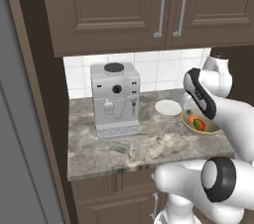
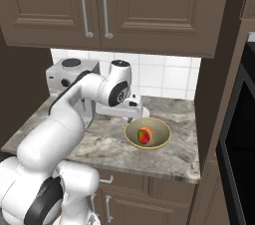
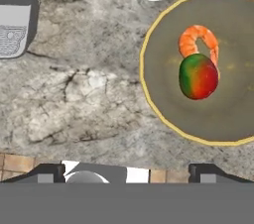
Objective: Remove the mango from the bowl and place it on the small plate. Then place the bowl with only the shrimp in the microwave, close the door, and press the start button to microwave the shrimp.
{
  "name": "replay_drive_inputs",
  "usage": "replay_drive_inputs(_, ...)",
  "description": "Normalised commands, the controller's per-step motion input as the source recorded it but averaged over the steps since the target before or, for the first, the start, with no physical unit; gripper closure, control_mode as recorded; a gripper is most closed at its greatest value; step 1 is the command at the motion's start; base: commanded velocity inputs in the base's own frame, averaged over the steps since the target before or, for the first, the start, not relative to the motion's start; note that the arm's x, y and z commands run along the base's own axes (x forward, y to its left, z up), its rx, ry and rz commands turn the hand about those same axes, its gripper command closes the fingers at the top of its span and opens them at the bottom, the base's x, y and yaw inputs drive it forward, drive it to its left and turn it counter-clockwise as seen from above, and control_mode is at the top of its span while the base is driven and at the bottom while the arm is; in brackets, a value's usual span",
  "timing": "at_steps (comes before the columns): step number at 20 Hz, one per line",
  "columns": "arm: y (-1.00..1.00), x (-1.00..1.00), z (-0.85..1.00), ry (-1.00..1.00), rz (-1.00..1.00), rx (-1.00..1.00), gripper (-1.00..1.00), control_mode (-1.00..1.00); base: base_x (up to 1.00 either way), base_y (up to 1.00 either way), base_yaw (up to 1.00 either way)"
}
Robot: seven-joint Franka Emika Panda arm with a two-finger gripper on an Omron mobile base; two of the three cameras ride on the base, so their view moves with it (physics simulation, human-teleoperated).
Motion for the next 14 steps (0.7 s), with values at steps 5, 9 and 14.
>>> replay_drive_inputs(5,-0.28,0.11,-0.71,0.01,0.12,0.0,-1.0,-1.0,0.0,0.0,0.0)
replay_drive_inputs(9,-0.57,0.08,-0.56,-0.01,0.06,0.04,-1.0,-1.0,0.0,0.0,0.0)
replay_drive_inputs(14,-0.45,0.19,-0.14,0.0,0.0,0.04,-1.0,-1.0,0.0,0.0,0.0)
